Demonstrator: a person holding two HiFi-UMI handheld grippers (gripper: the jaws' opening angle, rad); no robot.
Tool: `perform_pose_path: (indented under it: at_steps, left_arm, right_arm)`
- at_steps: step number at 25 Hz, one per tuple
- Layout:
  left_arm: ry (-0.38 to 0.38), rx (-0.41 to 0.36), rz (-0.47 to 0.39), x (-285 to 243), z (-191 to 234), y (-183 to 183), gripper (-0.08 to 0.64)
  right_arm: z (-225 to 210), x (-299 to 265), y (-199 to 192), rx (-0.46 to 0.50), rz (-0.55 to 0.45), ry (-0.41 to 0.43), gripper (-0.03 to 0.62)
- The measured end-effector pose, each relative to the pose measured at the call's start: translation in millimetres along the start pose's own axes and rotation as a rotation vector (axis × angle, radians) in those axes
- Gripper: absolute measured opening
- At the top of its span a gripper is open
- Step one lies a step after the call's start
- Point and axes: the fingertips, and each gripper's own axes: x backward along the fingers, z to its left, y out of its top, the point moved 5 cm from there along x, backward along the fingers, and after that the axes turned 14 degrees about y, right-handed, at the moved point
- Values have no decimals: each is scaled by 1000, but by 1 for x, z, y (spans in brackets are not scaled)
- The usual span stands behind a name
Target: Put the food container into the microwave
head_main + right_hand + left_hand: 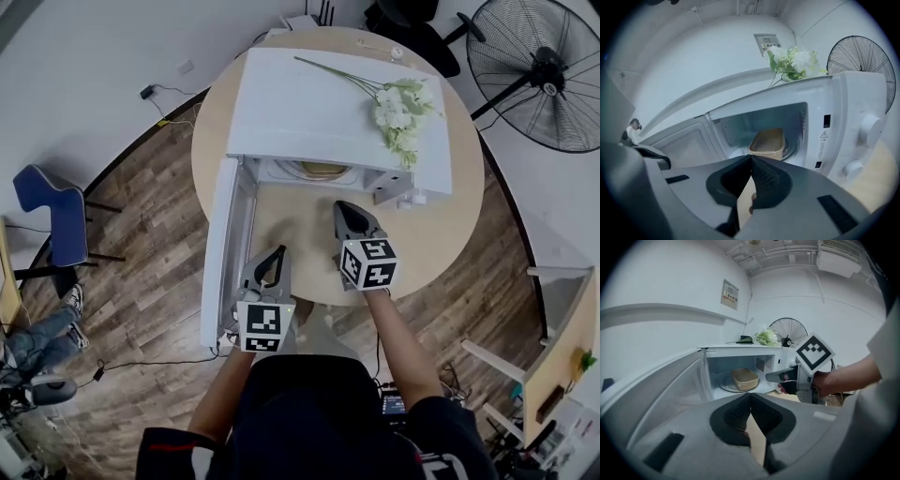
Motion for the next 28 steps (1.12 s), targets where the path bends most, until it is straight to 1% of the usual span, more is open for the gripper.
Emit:
perform_pose_path:
  at_steps: [3,4,7,12,17,21,28]
  left_arm:
    - [8,57,-23,8,6,11,15]
    - [14,65,-36,11,8,16,15]
    - [36,45,-82,20,14,33,15]
    - [58,24,-169,29,21,66,15]
    - [72,1,-251,53,27,94,15]
    - [78,-4,-310,65,31,114,15]
    - [62,-30,-373,78,30,135,15]
  right_arm:
    - [10,24,10,-6,-35,6,11]
    - [14,33,15,-4,-50,6,11]
    - [25,55,31,7,-100,8,11]
    - [41,80,67,67,-186,25,11]
    - [66,107,93,111,-249,41,11]
    - [78,121,108,149,-294,49,11]
    - [94,139,124,213,-345,47,11]
